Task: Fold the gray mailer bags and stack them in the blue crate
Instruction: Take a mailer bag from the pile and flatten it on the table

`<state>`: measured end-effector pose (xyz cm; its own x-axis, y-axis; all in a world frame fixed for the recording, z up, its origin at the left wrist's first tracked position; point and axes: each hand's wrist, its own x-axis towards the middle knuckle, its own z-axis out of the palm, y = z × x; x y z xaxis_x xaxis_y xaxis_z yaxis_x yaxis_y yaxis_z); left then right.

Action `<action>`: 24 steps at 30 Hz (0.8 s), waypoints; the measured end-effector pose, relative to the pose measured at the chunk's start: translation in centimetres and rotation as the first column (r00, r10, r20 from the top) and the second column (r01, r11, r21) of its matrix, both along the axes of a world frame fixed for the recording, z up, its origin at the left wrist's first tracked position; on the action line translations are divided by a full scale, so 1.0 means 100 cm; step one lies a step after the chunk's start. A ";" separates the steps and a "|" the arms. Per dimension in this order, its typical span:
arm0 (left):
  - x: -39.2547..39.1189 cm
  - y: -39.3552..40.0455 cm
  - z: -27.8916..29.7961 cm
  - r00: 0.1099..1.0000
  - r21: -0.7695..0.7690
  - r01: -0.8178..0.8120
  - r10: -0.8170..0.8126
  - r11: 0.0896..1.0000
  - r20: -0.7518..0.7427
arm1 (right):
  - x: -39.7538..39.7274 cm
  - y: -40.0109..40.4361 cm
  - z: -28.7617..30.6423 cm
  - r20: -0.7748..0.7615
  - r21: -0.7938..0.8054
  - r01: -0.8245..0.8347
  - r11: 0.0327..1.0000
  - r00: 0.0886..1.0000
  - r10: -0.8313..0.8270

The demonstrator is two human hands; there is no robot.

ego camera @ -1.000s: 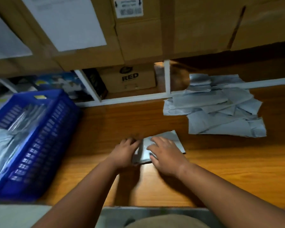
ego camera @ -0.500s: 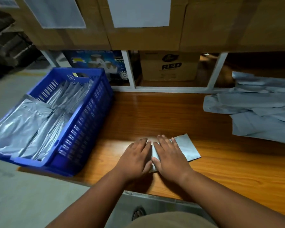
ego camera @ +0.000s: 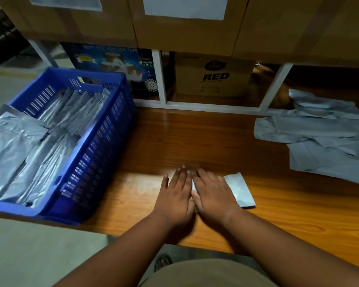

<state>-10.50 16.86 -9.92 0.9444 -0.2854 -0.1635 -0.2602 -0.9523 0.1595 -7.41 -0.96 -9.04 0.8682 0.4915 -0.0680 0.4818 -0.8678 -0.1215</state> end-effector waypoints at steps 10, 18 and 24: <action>0.004 -0.004 -0.008 1.000 0.032 0.014 -0.014 0.999 -0.008 | 0.011 -0.001 -0.020 -0.043 -0.074 -0.033 0.997 0.999 0.030; 0.005 -0.004 -0.014 1.000 0.056 0.023 -0.023 0.998 -0.002 | 0.012 -0.001 -0.021 -0.031 -0.055 -0.031 0.998 0.999 0.029; 0.005 -0.005 -0.014 1.000 0.072 0.029 -0.029 0.997 0.001 | 0.012 -0.001 -0.023 -0.039 -0.023 -0.024 0.999 0.999 0.024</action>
<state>-9.97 16.40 -11.33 0.9361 -0.3005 -0.1831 -0.2884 -0.9533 0.0901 -6.18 -1.08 -11.37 0.8527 0.5100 -0.1133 0.4977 -0.8589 -0.1204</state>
